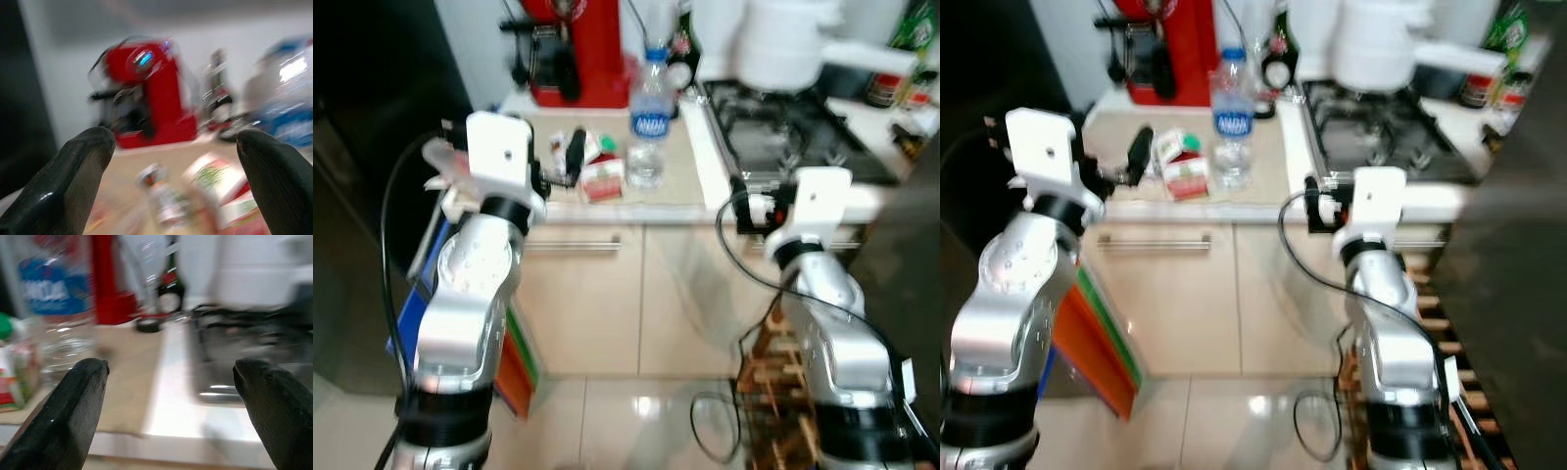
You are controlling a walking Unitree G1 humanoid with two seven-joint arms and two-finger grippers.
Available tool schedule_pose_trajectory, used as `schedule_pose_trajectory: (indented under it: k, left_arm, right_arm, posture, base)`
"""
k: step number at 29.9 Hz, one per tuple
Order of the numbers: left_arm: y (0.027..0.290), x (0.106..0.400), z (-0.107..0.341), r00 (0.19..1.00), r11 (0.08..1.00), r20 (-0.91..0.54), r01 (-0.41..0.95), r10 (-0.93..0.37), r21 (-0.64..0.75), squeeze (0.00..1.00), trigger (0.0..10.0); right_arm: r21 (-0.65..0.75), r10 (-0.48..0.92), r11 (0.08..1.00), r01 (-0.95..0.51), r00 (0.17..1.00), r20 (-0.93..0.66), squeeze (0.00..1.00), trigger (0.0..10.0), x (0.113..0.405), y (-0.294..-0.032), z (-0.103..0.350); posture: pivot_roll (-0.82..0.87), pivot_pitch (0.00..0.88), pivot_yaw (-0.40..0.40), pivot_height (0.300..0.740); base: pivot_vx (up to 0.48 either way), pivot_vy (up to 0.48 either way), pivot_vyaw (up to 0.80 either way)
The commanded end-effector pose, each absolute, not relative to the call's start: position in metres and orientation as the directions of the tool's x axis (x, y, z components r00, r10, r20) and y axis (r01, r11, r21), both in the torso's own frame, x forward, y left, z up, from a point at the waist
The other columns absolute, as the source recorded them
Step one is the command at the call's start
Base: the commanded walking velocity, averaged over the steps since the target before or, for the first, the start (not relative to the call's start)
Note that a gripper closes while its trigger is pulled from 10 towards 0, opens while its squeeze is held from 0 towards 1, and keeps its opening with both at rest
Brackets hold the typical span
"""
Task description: Restocking fridge
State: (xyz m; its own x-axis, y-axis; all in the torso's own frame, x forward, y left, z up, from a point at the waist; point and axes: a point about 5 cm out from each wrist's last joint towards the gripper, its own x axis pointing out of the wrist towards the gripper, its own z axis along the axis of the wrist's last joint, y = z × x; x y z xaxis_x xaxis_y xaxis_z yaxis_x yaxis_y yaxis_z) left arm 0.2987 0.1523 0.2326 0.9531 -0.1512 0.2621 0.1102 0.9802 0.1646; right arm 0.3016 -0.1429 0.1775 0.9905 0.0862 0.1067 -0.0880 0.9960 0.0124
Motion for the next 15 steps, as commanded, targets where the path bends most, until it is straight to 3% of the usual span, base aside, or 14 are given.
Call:
schedule_pose_trajectory:
  k: [1,9,15]
  left_arm:
    - [0.152,0.307,0.232,0.960,0.978,0.234,0.117,-0.156,0.170,0.00,10.0]
    - [0.144,0.349,0.244,0.944,0.949,0.178,0.243,-0.279,0.201,0.00,10.0]
    - [0.136,0.362,0.276,0.912,0.930,0.220,0.303,-0.346,0.207,0.00,10.0]
  right_arm:
    - [0.010,0.095,0.995,-0.097,0.990,0.099,0.07,10.0,0.300,-0.144,0.175]
    - [0.014,0.113,0.993,-0.115,0.990,0.087,0.07,10.0,0.297,-0.139,0.170]
    - [0.017,0.072,0.997,-0.073,0.995,0.069,0.07,10.0,0.286,-0.146,0.164]
  posture:
    - [0.00,0.000,0.022,0.730]
    - [-0.01,0.000,0.031,0.730]
    - [-0.07,0.000,0.055,0.730]
  base:
    - [0.000,0.000,0.00]
    - [0.000,0.000,0.00]
    - [0.000,0.000,0.00]
